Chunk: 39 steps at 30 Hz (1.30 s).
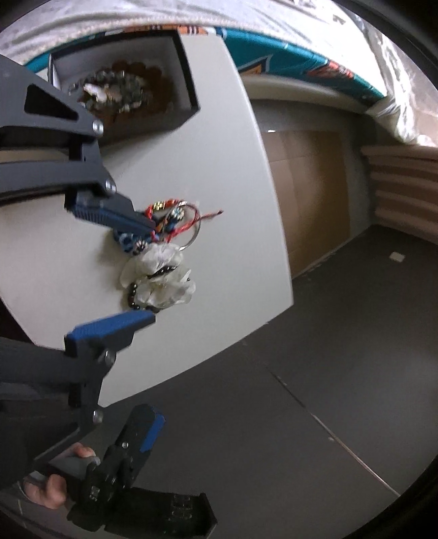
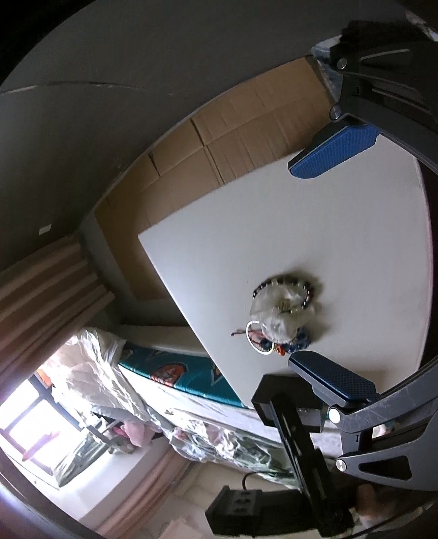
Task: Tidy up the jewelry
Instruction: 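Move both open tools back over the remaining jewelry pile, then grasp the white lace flower with the left tool while the right tool grasps the bead bracelet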
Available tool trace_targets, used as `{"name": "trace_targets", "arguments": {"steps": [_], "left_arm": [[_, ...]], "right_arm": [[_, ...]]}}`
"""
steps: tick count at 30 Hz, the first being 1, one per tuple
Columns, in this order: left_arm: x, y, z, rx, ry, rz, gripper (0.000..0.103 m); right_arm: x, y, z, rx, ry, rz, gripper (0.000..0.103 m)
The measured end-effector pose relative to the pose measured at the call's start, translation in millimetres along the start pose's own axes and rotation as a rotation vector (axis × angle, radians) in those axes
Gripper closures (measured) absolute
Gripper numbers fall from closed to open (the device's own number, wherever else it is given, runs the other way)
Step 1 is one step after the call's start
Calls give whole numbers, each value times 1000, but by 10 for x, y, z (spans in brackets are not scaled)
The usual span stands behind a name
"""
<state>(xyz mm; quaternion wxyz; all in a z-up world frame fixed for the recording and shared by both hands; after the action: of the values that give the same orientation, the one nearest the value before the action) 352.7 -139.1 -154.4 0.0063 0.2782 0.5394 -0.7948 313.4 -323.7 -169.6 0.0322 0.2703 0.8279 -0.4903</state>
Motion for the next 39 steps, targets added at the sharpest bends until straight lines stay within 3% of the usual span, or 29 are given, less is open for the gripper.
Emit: {"name": "trace_targets", "arguments": {"steps": [5, 8, 12, 20, 28, 29, 30, 31, 37, 39], "left_arm": [[-3, 247, 62, -2, 9, -75, 75], [7, 365, 69, -18, 16, -109, 76], [63, 487, 29, -47, 7, -151, 76], [164, 642, -49, -65, -28, -194, 76], [34, 796, -93, -89, -37, -192, 76], [31, 815, -93, -87, -40, -195, 80], [39, 829, -103, -97, -38, -201, 101], [52, 827, -112, -102, -39, -204, 103], [-2, 498, -49, -70, 2, -124, 103], [-42, 359, -30, -64, 14, -97, 103]], "right_arm": [[1, -17, 197, 10, 39, -3, 0], [18, -22, 299, 9, 59, -7, 3], [75, 22, 385, 10, 79, -34, 15], [130, 104, 391, 8, 87, -54, 15], [124, 91, 328, 13, 76, -55, 15], [127, 93, 317, 13, 74, -53, 15], [123, 96, 301, 14, 70, -52, 15], [126, 119, 277, 15, 68, -53, 16], [126, 189, 197, 8, 65, -69, 20], [137, 227, 142, 1, 63, -80, 27]]}}
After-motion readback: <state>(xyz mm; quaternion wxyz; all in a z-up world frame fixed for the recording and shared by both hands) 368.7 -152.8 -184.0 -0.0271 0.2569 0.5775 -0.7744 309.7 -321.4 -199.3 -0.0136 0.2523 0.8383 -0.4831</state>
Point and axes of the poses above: each gripper's, at about its wrist camera, not at the fingertips, and y roughly the way its jaws point, z to its right, x to its underside, the point moved 8 cm from there along y, roughly the way its jaws point, and after that the axes turned 12 degrees about y, right-handed, at the moved point
